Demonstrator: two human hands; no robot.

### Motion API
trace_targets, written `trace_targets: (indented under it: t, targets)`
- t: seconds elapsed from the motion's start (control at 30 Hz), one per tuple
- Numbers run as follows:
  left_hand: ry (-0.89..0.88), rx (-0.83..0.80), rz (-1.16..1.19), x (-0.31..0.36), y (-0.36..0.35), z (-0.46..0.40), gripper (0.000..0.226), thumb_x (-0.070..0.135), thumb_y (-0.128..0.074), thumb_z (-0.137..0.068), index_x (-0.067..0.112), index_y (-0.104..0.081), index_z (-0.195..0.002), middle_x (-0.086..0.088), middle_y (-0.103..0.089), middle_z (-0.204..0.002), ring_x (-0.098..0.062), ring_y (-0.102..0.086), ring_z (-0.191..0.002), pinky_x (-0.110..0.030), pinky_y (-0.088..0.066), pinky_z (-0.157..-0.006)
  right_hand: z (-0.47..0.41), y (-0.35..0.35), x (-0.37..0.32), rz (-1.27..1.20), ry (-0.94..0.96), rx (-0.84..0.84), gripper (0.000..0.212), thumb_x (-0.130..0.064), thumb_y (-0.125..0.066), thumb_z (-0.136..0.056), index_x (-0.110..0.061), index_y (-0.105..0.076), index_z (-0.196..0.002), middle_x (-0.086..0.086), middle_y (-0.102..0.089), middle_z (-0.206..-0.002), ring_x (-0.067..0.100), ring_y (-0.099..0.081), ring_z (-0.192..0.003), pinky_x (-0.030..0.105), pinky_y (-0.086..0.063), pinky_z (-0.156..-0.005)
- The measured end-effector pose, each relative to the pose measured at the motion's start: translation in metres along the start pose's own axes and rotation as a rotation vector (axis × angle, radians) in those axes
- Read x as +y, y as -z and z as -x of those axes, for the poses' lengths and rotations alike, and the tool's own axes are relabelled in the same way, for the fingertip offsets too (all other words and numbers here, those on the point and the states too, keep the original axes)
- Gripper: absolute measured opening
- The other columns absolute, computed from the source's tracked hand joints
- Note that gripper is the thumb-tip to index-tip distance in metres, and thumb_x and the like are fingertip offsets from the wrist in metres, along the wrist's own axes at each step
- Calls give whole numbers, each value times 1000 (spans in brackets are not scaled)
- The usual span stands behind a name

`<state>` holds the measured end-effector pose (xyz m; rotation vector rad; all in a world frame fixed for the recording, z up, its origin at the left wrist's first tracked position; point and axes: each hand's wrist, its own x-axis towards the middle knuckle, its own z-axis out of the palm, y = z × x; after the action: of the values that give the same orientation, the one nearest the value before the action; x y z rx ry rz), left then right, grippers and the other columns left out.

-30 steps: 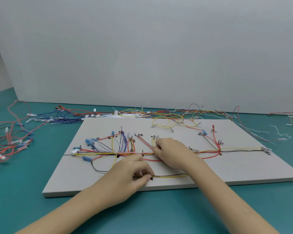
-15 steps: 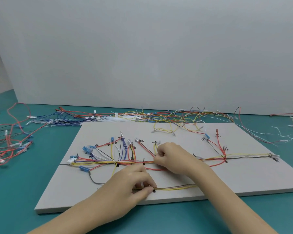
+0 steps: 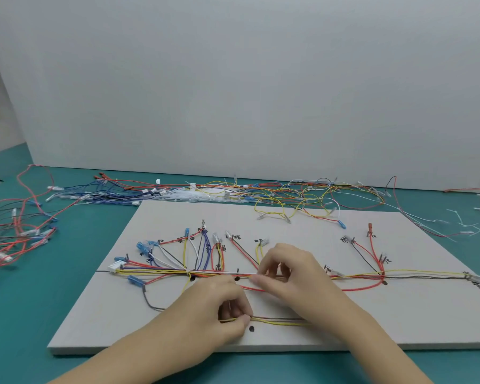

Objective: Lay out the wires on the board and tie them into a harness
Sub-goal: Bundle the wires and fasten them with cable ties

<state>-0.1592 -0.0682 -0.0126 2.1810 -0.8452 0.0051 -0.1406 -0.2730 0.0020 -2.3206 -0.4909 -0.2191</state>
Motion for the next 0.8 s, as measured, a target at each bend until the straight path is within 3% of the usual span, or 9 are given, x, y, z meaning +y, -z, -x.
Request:
trace_targets:
  t: [0.13, 0.27, 0.33, 0.4, 0.5, 0.57, 0.63, 0.7, 0.8]
  targets:
    - [-14, 9, -181, -2, 1, -1, 10, 42, -62, -79, 33, -65, -76, 11, -59, -78, -1, -49, -82, -18, -35, -78, 18, 1, -10, -195, -42, -284, 11, -38, -79, -73, -29, -76, -79, -11, -63, -72, -1, -52, -62, 13, -37, -58]
    - [3, -29, -346, -3, 12, -8, 18, 49, -60, -80, 33, -68, -80, 18, -61, -80, 3, -45, -89, -18, -26, -87, 18, 4, -14, -203, -83, -289, 4, -19, -80, -76, -21, -78, -79, -5, -67, -72, 0, -53, -61, 17, -41, -59]
    - [23, -197, -293, 1, 24, -18, 15, 47, -63, -77, 35, -70, -82, 23, -62, -80, 4, -47, -90, -14, -28, -87, 15, 4, -18, -175, -100, -315, 3, -16, -76, -79, -18, -75, -76, 1, -69, -73, 1, -52, -60, 18, -41, -59]
    - [92, -293, -47, 1, 42, -37, 3, 34, -72, -77, 31, -73, -79, 20, -68, -78, 3, -57, -84, -8, -38, -76, 11, 5, -22, -143, -112, -361, 4, -16, -72, -80, -15, -73, -76, 0, -66, -68, -1, -50, -57, 15, -40, -57]
    - [171, -34, 47, -25, 70, -78, 8, 24, -71, -84, 27, -76, -79, 12, -73, -80, 7, -61, -72, -12, -43, -65, 6, 5, -25, -142, -152, -408, 4, -14, -71, -80, -12, -73, -78, -9, -61, -61, -2, -49, -54, 12, -39, -55]
    - [223, 193, -79, -54, 88, -103, 10, 21, -66, -89, 25, -76, -89, 12, -74, -89, 8, -62, -77, -15, -43, -69, 5, 6, -25, -184, -181, -422, 3, -12, -71, -80, -12, -73, -78, -13, -60, -59, -2, -47, -53, 11, -38, -54]
    - [325, 338, -241, -88, 105, -121, 19, 21, -59, -93, 16, -74, -105, 1, -73, -106, -8, -64, -97, -26, -48, -84, 5, 7, -23, -216, -189, -444, 3, -12, -72, -81, -14, -73, -79, -17, -60, -57, -3, -46, -52, 10, -37, -54]
    - [448, 319, -418, -121, 117, -128, 31, 25, -52, -96, 10, -68, -118, -8, -66, -123, -25, -56, -117, -37, -45, -98, 6, 8, -23, -232, -188, -458, 4, -13, -72, -82, -16, -73, -79, -17, -60, -58, -3, -45, -53, 10, -37, -54]
    - [598, 155, -529, -151, 115, -128, 39, 39, -44, -98, 11, -67, -112, -15, -63, -123, -33, -53, -116, -44, -45, -98, 6, 7, -20, -240, -190, -443, 2, -16, -73, -81, -17, -73, -79, -14, -61, -62, -1, -46, -55, 12, -37, -55]
